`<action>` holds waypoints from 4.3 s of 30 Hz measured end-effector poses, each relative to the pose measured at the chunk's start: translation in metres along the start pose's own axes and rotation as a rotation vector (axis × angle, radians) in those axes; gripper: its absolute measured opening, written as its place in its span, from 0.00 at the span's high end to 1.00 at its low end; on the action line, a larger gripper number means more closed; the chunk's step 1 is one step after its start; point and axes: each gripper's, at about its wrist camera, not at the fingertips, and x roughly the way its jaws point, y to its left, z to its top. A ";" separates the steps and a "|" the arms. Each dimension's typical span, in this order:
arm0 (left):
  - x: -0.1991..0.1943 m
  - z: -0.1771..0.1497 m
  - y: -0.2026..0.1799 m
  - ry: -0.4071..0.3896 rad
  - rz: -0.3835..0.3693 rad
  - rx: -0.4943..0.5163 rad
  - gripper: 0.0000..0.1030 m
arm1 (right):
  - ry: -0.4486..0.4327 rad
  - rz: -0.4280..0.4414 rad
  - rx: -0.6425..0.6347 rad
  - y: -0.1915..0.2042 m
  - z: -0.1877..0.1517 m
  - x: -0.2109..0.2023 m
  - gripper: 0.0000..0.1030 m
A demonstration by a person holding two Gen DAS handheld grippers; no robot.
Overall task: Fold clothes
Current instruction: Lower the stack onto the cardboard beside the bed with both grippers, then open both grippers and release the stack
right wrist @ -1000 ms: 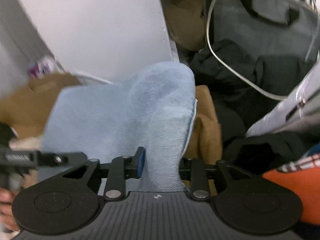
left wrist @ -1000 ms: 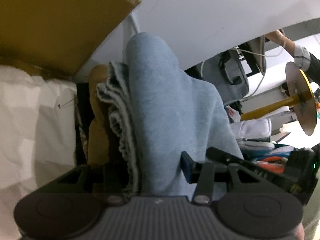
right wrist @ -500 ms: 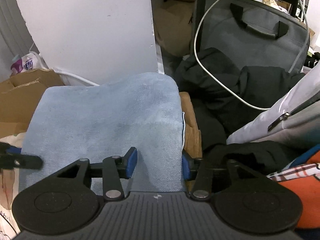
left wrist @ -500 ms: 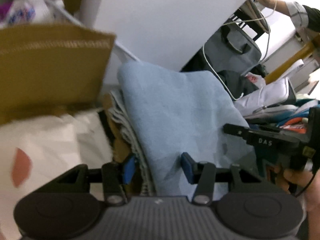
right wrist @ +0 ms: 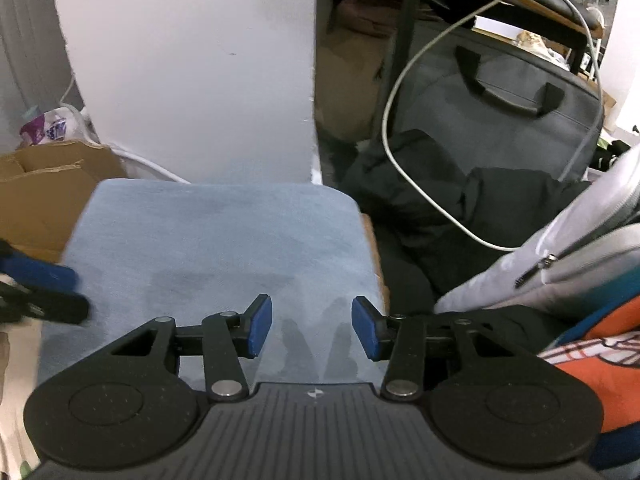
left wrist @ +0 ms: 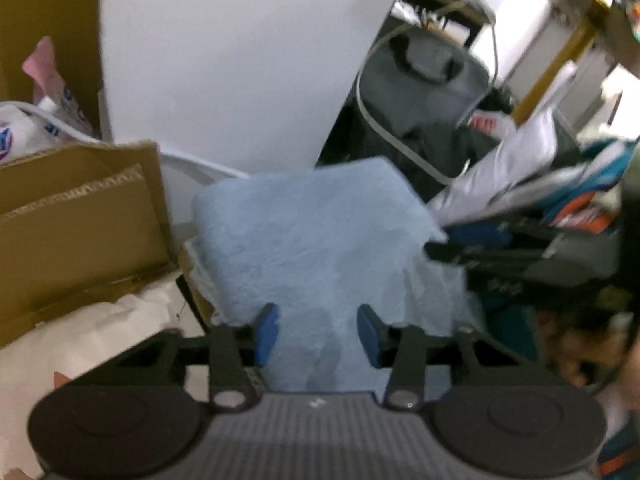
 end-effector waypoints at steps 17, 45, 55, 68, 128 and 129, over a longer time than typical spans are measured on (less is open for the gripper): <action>0.020 -0.014 0.011 0.008 0.091 0.049 0.66 | -0.017 0.133 -0.001 0.033 -0.047 0.019 0.45; 0.006 -0.082 -0.044 -0.002 0.108 0.189 0.65 | -0.084 0.149 0.121 0.037 -0.142 -0.032 0.44; 0.032 -0.093 -0.029 0.046 0.145 0.173 0.64 | -0.087 0.130 0.084 0.054 -0.164 -0.027 0.44; 0.008 -0.127 -0.035 -0.014 0.136 0.187 0.66 | -0.070 0.134 0.095 0.050 -0.186 -0.037 0.44; -0.526 -0.196 -0.001 -0.181 0.505 -0.311 0.01 | -0.063 0.232 0.132 0.183 -0.070 -0.485 0.03; -0.532 -0.200 -0.001 -0.183 0.511 -0.317 0.01 | -0.065 0.237 0.128 0.189 -0.070 -0.492 0.03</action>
